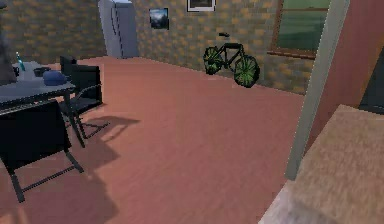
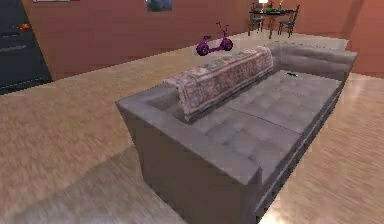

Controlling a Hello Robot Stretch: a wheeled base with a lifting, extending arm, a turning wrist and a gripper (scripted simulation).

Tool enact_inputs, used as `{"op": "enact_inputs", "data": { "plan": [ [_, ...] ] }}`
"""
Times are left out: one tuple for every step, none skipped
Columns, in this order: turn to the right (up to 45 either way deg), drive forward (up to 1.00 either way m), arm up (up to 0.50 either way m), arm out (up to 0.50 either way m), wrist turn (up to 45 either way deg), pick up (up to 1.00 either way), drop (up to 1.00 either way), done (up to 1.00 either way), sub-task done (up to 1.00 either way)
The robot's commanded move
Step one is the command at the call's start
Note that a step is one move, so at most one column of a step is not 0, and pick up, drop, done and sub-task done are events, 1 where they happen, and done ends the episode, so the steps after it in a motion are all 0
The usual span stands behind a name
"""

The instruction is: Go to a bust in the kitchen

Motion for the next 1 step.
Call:
{"op": "enact_inputs", "data": {
  "plan": [
    [18.0, 0.00, 0.00, 0.00, 0.0, 0.00, 0.00, 0.00, 0.00]
  ]
}}
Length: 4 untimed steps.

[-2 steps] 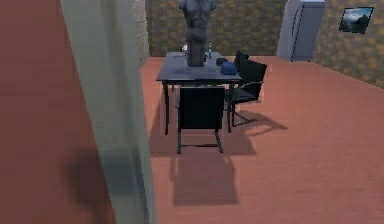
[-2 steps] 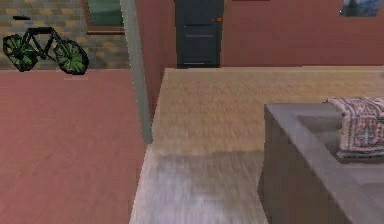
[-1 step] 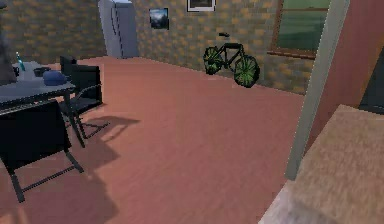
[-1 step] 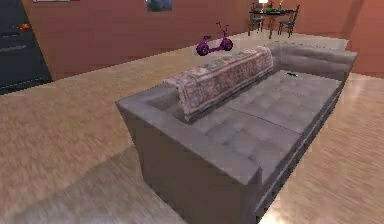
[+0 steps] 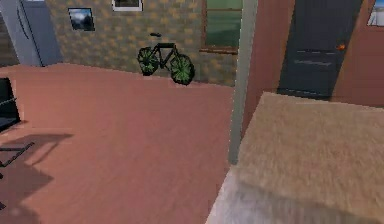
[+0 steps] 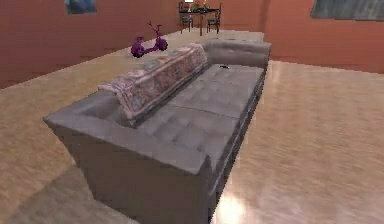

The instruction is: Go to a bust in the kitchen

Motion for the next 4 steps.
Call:
{"op": "enact_inputs", "data": {
  "plan": [
    [0.0, 0.30, 0.00, 0.00, 0.0, 0.00, 0.00, 0.00, 0.00],
    [39.0, 0.00, 0.00, 0.00, 0.0, 0.00, 0.00, 0.00, 0.00],
    [0.0, 0.05, 0.00, 0.00, 0.0, 0.00, 0.00, 0.00, 0.00],
    [-45.0, 0.00, 0.00, 0.00, 0.0, 0.00, 0.00, 0.00, 0.00]
  ]
}}
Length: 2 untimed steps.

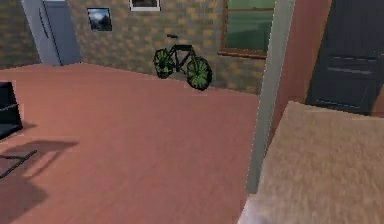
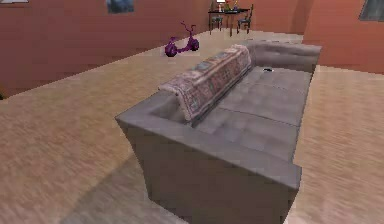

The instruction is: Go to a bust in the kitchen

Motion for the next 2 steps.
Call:
{"op": "enact_inputs", "data": {
  "plan": [
    [-33.0, 0.00, 0.00, 0.00, 0.0, 0.00, 0.00, 0.00, 0.00],
    [0.0, 1.00, 0.00, 0.00, 0.0, 0.00, 0.00, 0.00, 0.00]
  ]
}}
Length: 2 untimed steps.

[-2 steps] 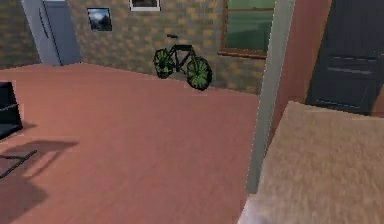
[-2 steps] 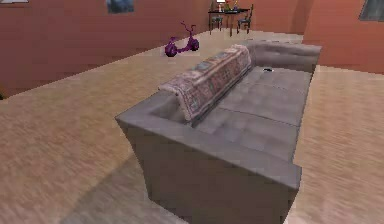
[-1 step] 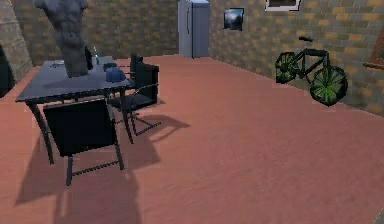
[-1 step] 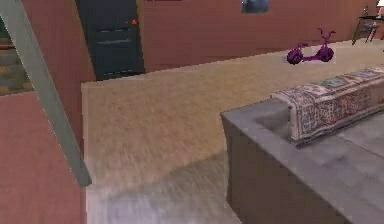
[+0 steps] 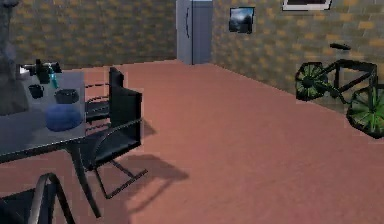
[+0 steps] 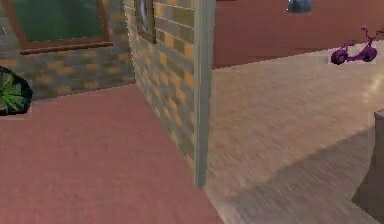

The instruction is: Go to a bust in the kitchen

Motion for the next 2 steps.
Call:
{"op": "enact_inputs", "data": {
  "plan": [
    [0.0, 0.80, 0.00, 0.00, 0.0, 0.00, 0.00, 0.00, 0.00],
    [-45.0, 0.00, 0.00, 0.00, 0.0, 0.00, 0.00, 0.00, 0.00]
  ]
}}
